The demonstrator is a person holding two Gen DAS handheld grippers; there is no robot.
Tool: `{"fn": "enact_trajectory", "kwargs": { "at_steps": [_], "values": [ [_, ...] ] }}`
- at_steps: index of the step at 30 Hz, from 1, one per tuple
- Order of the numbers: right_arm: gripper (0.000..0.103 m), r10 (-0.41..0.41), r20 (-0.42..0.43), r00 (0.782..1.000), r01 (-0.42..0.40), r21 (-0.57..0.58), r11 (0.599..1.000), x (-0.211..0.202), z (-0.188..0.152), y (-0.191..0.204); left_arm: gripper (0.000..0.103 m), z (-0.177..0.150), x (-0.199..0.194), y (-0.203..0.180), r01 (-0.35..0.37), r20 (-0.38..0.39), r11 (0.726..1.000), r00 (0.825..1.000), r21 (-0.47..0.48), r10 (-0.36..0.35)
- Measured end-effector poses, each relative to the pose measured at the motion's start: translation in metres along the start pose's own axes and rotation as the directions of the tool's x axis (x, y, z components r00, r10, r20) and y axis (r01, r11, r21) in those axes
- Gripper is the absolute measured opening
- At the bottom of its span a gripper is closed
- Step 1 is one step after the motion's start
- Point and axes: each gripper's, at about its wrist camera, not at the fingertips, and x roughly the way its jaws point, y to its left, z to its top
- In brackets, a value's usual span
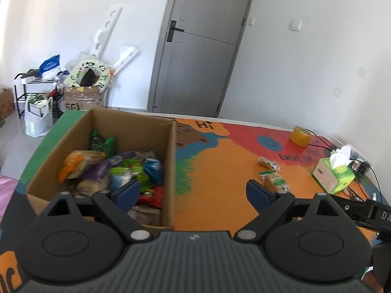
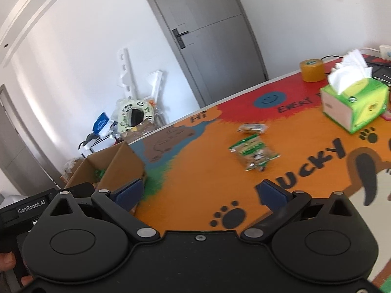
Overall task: Organize snacks
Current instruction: 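Move both tools back toward the last two snacks on the mat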
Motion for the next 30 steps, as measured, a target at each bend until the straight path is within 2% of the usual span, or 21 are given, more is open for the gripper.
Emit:
{"fn": "enact_trajectory", "kwargs": {
  "at_steps": [8,20,30],
  "values": [
    [0.103,-0.042,0.016,0.999,0.041,0.032,0.999,-0.006,0.005,-0.028,0.093,0.002,0.014,-0.031,0.041,-0.020,0.999,0.999,0.029,-0.040],
    [0.103,-0.098,0.027,0.995,0.096,0.077,0.992,0.000,0.014,-0.070,0.093,0.007,0.056,-0.071,0.053,-0.055,0.997,0.997,0.063,-0.049],
    [0.103,-0.149,0.037,0.988,0.149,0.006,0.989,0.014,0.031,-0.092,0.093,0.005,0.098,-0.093,0.005,-0.092,0.998,0.996,0.065,0.001]
  ]
}}
